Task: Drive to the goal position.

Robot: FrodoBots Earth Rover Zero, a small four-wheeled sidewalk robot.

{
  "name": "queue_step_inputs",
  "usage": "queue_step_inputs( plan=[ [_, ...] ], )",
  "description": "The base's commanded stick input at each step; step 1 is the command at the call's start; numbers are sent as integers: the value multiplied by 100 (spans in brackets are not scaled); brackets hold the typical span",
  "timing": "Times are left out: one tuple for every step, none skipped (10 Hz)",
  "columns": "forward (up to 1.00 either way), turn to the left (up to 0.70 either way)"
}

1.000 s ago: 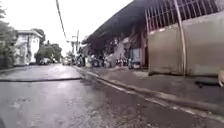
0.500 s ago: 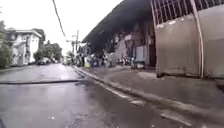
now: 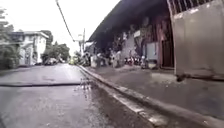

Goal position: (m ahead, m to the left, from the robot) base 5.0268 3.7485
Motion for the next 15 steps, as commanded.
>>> queue_step_inputs(
  plan=[
    [100,0],
    [100,23],
    [100,0],
    [100,0],
    [100,0],
    [100,0],
    [100,27],
    [100,4],
    [100,0],
    [100,17],
    [100,12],
    [100,23],
    [100,2],
    [100,0],
    [100,24]
  ],
)
